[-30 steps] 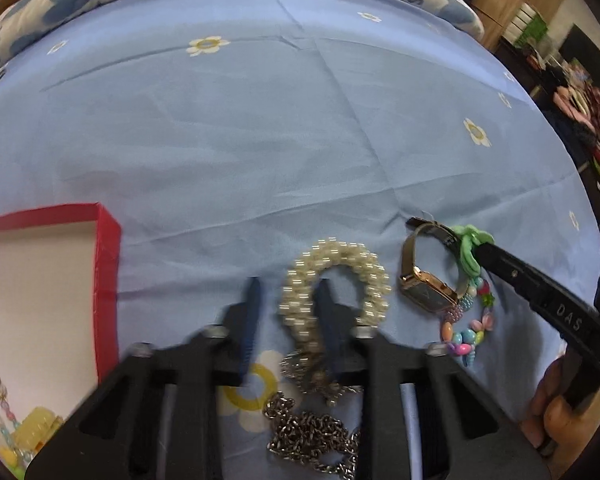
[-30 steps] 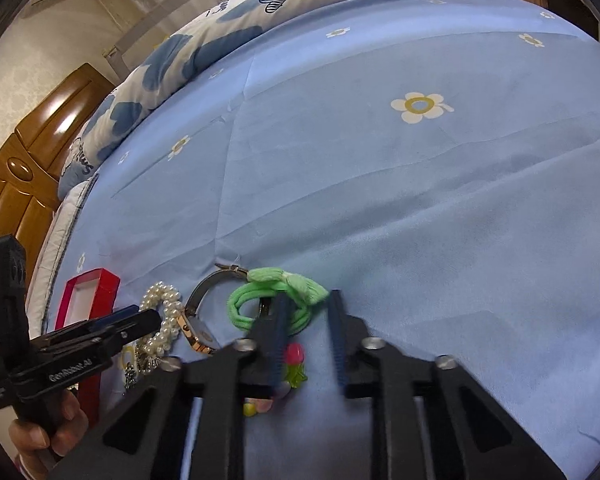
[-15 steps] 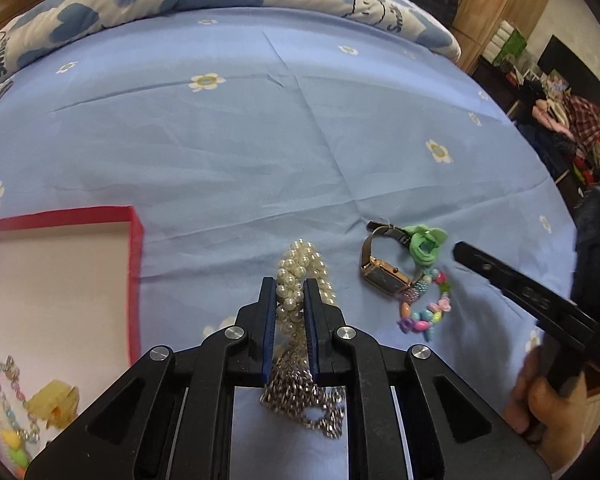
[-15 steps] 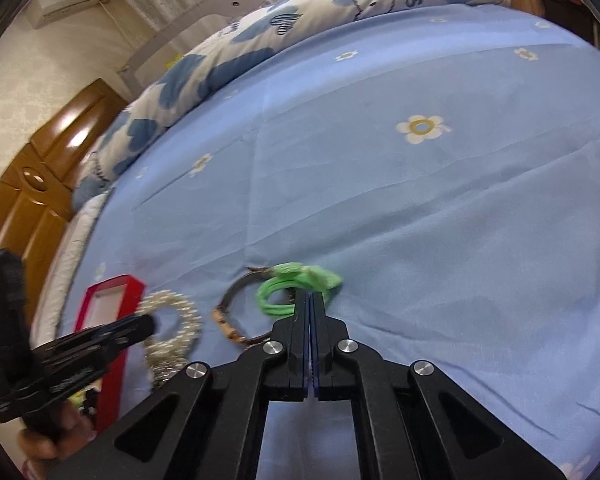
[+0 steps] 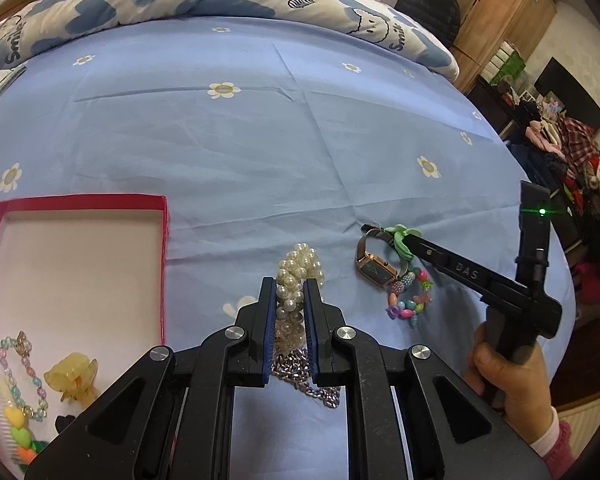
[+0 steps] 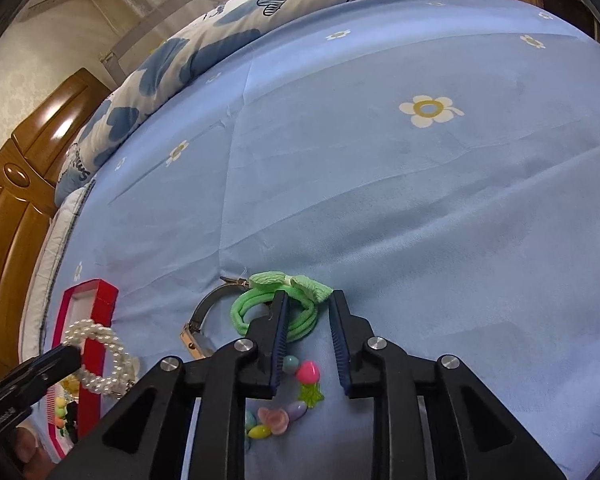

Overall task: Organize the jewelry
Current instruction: 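Carry the pearl bracelet and green hair tie over the red tray with both tools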

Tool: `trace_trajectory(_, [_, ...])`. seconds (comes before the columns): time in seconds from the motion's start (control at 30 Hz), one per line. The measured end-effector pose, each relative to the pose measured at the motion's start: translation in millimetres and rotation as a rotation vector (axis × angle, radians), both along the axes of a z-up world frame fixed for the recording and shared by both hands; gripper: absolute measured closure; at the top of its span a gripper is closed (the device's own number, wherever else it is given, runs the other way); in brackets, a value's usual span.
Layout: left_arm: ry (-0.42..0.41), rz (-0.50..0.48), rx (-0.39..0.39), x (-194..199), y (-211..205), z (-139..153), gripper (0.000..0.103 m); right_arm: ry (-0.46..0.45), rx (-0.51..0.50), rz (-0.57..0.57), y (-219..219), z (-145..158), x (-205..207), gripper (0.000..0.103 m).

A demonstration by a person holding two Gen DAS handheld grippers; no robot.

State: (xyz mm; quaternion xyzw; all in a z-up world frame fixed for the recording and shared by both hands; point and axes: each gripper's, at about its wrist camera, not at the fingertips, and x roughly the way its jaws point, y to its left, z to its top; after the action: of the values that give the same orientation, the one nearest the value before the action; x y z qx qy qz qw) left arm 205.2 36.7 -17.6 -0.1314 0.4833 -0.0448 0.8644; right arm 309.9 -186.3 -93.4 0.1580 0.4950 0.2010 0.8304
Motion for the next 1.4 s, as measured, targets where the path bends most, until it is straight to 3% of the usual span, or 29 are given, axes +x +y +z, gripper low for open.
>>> trace_trajectory(0.07, [-0.005, 0.0, 0.002, -3, 0, 3, 0.092, -0.016, -0.023, 0.011, 2, 1, 0, 0.085])
trace_trajectory(0.1, [-0.009, 0.001, 0.003, -4, 1, 4, 0.092, -0.025, -0.024, 0.017, 2, 2, 0, 0.098])
trace_trajectory(0.4, [-0.059, 0.024, -0.008, -21, 15, 25, 0.092, -0.096, 0.078, 0.033, -6, 36, -25, 0.098])
trace_trajectory(0.57, [-0.077, 0.061, -0.013, -35, 34, 33, 0.092, -0.113, 0.119, 0.09, 12, 56, -40, 0.098])
trace_trajectory(1.0, [-0.098, 0.239, -0.05, -84, 124, 42, 0.092, -0.107, 0.198, 0.322, 112, 78, -86, 0.098])
trace_trajectory(1.4, [-0.076, 0.371, -0.064, -99, 188, 17, 0.092, -0.095, 0.128, 0.462, 205, 70, -101, 0.098])
